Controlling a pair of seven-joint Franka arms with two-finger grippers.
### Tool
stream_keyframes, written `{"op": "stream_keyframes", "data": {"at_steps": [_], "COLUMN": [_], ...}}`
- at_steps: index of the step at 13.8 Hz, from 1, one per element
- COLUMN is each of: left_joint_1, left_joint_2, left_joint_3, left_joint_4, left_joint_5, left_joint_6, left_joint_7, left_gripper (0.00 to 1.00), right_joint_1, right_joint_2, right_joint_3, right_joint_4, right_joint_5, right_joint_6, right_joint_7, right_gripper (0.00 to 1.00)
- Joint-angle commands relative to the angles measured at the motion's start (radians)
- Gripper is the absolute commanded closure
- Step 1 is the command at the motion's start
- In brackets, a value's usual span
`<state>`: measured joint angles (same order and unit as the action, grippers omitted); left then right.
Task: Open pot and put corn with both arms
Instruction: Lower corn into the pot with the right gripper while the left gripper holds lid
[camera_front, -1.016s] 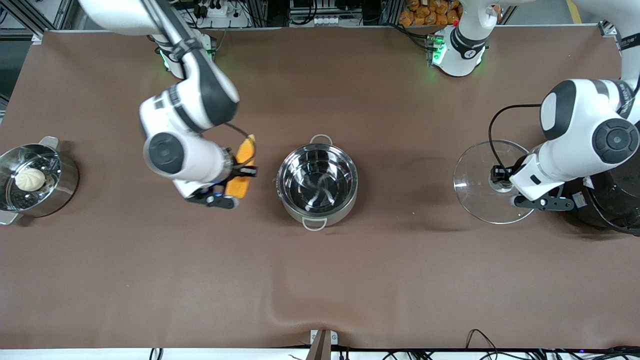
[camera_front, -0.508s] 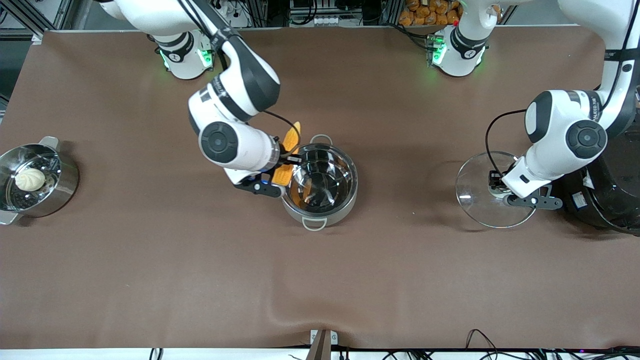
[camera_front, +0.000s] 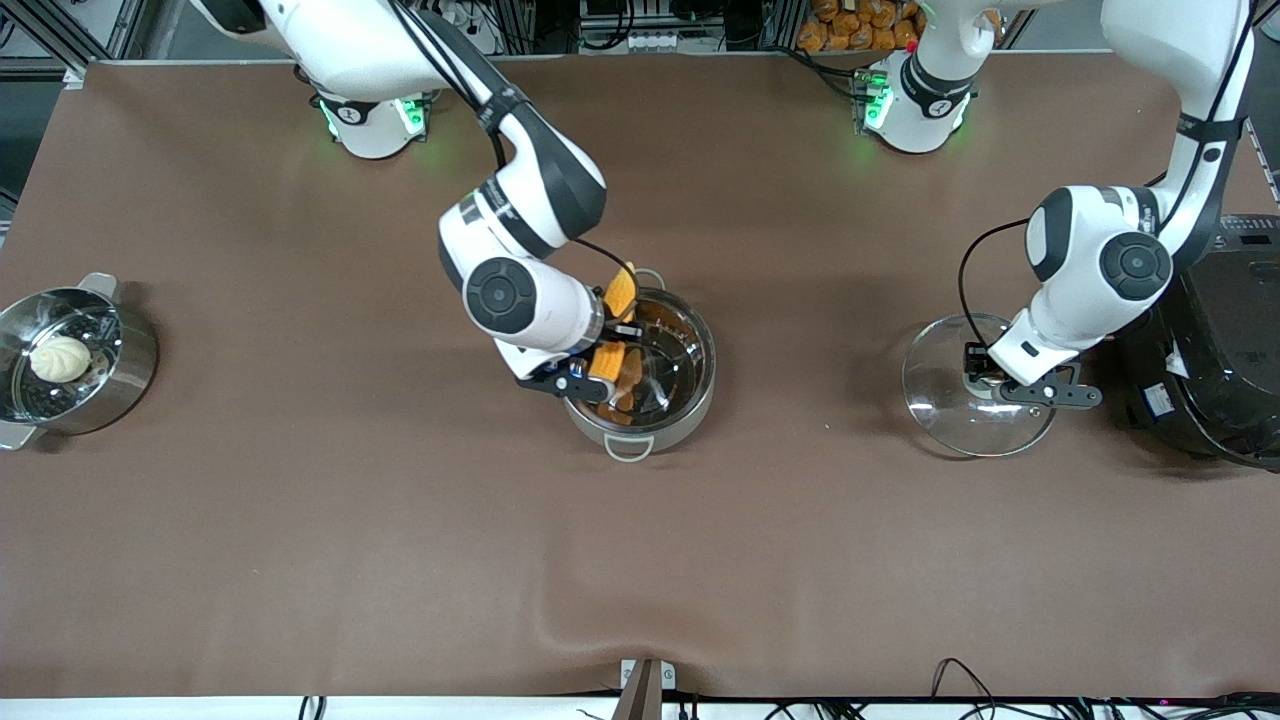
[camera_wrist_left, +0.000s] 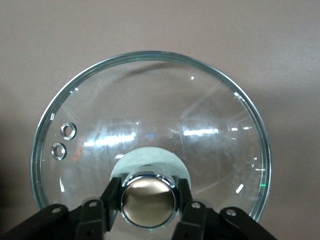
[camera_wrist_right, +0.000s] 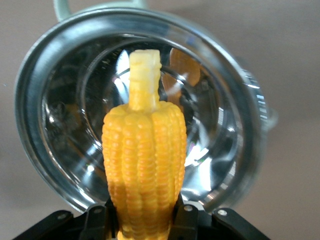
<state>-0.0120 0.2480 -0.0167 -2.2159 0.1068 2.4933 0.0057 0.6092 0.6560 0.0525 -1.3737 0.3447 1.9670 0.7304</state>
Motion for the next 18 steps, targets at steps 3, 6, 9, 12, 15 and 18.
{"op": "stream_keyframes", "data": {"at_steps": [3,6,9,12,15,18], "left_joint_1": [0.010,0.001,0.001,0.001,0.004,0.012], "left_joint_2": [0.022,0.045,0.048,0.054,0.063,0.068], "left_joint_3": [-0.020,-0.022,-0.068,-0.074,-0.074,-0.074], "left_joint_4": [-0.002,-0.001,0.001,0.001,0.002,0.016], "left_joint_5": [0.008,-0.005,-0.021,-0.021,-0.021,-0.021], "left_joint_6": [0.065,0.088,0.088,0.088,0.088,0.084], "left_joint_7": [-0.007,-0.023,-0.081,-0.087,-0.076,-0.067], "left_gripper": [1.00,1.00,1.00,1.00,1.00,0.00], "right_joint_1": [0.020,0.012,0.007,0.011,0.014,0.020], "right_joint_2": [0.065,0.077,0.100,0.108,0.108,0.102], "right_joint_3": [-0.013,-0.013,-0.013,-0.013,-0.013,-0.013], "right_joint_4": [0.044,0.053,0.064,0.065,0.065,0.064], "right_joint_5": [0.011,0.011,0.013,0.016,0.019,0.014], "right_joint_6": [0.067,0.079,0.105,0.116,0.116,0.112], "right_joint_7": [-0.029,-0.060,-0.062,-0.060,-0.049,-0.046], "right_gripper": [1.00,1.00,1.00,1.00,0.82,0.00]}}
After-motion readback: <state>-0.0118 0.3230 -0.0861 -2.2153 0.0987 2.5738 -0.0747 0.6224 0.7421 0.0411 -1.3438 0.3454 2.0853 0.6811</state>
